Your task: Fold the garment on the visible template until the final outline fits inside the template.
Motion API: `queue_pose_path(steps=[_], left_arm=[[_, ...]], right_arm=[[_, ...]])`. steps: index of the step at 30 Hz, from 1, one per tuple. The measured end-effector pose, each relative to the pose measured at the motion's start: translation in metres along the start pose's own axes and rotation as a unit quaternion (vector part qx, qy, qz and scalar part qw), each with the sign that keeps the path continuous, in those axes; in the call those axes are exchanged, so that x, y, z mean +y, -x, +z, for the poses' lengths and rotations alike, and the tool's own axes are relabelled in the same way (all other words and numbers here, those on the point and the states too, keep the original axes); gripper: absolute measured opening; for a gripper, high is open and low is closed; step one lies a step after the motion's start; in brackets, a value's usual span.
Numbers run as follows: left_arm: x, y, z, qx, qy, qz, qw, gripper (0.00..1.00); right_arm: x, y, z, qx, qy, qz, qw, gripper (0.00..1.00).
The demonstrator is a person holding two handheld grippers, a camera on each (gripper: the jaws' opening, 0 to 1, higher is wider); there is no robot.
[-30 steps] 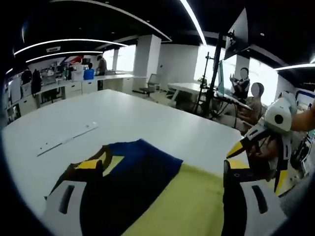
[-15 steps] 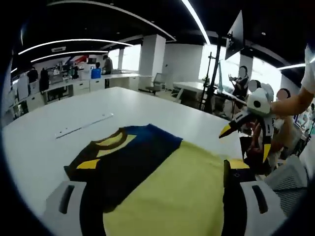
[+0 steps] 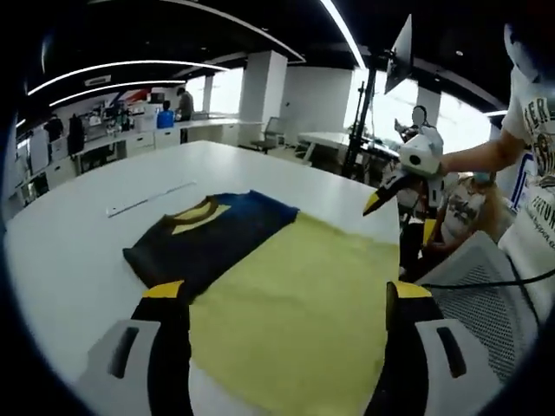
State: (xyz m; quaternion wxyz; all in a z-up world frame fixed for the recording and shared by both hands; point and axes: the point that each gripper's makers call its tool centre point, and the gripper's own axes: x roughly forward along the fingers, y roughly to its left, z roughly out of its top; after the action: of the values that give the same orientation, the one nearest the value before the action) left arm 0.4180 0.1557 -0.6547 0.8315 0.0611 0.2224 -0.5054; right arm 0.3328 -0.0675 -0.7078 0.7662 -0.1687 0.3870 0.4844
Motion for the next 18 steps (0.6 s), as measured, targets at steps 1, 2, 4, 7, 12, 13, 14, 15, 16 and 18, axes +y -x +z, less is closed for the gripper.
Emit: queue_pose_path(steps=[1,2,4,7,12,13,14,15,16,18], left_arm=[[-0.001,0.002,-0.004,0.005,-0.003,0.000,1.0000,0.85],[-0.002,0.004,-0.008,0.010,-0.004,-0.003,0.9999,0.83],[-0.006,0.008,-0.020,0.021,-0.008,-0.009,0.9997,0.80],[-0.013,0.013,-0.045,0.060,-0.022,-0.018,0.9978,0.78],[-0.015,0.023,-0.067,0.076,-0.010,-0.019,0.9969,0.71],[-0.015,0.025,-0.073,0.084,-0.012,-0.018,0.9962,0.70],[-0.016,0.027,-0.078,0.096,-0.008,-0.021,0.9952,0.70],[-0.016,0.029,-0.084,0.105,-0.002,-0.017,0.9943,0.68],[-0.018,0.030,-0.086,0.104,-0.005,-0.021,0.9943,0.67],[-0.020,0.032,-0.090,0.112,-0.007,-0.024,0.9934,0.62]], right_arm=[[0.000,0.000,-0.001,0.001,0.000,0.001,1.0000,0.78],[0.001,-0.001,-0.002,0.003,0.001,0.001,1.0000,0.77],[0.003,-0.001,-0.004,0.004,0.004,0.001,1.0000,0.74],[0.005,-0.002,-0.009,0.013,0.002,0.003,0.9999,0.69],[0.009,-0.004,-0.020,0.027,0.011,0.005,0.9996,0.59],[0.011,-0.004,-0.022,0.031,0.013,0.007,0.9994,0.58],[0.012,-0.005,-0.024,0.033,0.014,0.007,0.9993,0.57],[0.013,-0.005,-0.027,0.036,0.013,0.009,0.9992,0.56],[0.014,-0.005,-0.029,0.038,0.013,0.011,0.9991,0.53],[0.014,-0.006,-0.032,0.042,0.015,0.011,0.9989,0.50]])
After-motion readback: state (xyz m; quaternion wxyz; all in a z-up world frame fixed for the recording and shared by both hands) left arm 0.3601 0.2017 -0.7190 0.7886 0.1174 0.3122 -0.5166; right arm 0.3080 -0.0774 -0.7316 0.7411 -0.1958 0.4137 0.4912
